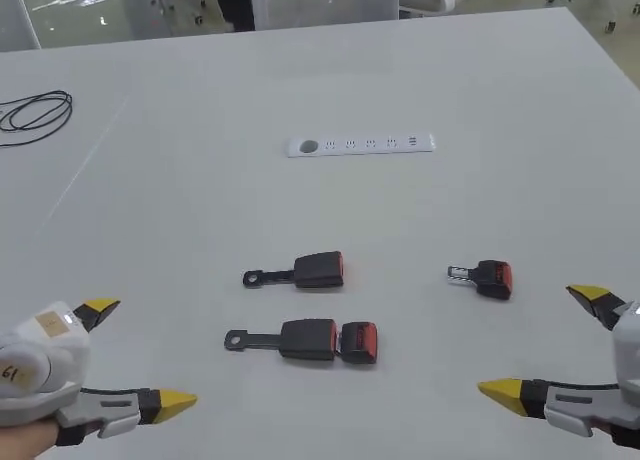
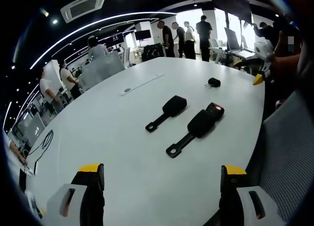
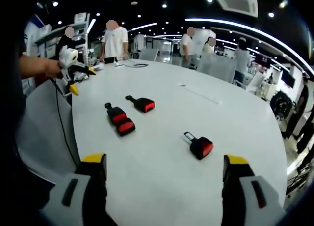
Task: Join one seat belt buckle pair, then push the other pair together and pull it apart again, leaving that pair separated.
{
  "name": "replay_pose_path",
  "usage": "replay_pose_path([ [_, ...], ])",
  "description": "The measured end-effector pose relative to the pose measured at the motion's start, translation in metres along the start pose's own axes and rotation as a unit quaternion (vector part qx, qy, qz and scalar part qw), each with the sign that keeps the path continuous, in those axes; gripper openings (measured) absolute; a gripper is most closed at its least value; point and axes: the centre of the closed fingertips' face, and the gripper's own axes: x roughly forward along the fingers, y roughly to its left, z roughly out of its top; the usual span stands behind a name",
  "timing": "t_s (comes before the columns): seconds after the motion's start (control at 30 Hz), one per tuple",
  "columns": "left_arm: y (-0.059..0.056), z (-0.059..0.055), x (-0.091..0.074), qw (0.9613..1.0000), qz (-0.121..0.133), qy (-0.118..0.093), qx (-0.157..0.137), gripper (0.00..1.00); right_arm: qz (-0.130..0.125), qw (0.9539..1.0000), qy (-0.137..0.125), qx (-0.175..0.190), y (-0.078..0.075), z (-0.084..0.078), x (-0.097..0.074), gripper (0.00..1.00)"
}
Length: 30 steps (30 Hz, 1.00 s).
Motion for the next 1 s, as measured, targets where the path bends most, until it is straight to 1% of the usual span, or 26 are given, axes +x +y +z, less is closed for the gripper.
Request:
replay_pose_path([
  [0.17,-0.002,0.0,-0.002,1.0,0.002,-0.001,-0.002,1.0,-0.001,1.0,-0.002,0.001,0.002,0.001,-0.001,1.0],
  [0.57,-0.004,0.005,-0.007,0.9998,0.008,-0.01,-0.013,1.0,-0.002,1.0,-0.006,0.004,0.007,0.002,-0.004,1.0],
  [0.83,-0.003,0.007,-0.008,0.9998,0.011,-0.014,-0.013,1.0,-0.006,0.9999,-0.009,0.002,0.003,0.004,-0.005,1.0],
  [1.0,-0.004,0.01,-0.008,0.9997,0.011,-0.019,-0.011,1.0,-0.004,1.0,-0.008,0.001,0.004,0.004,-0.004,1.0],
])
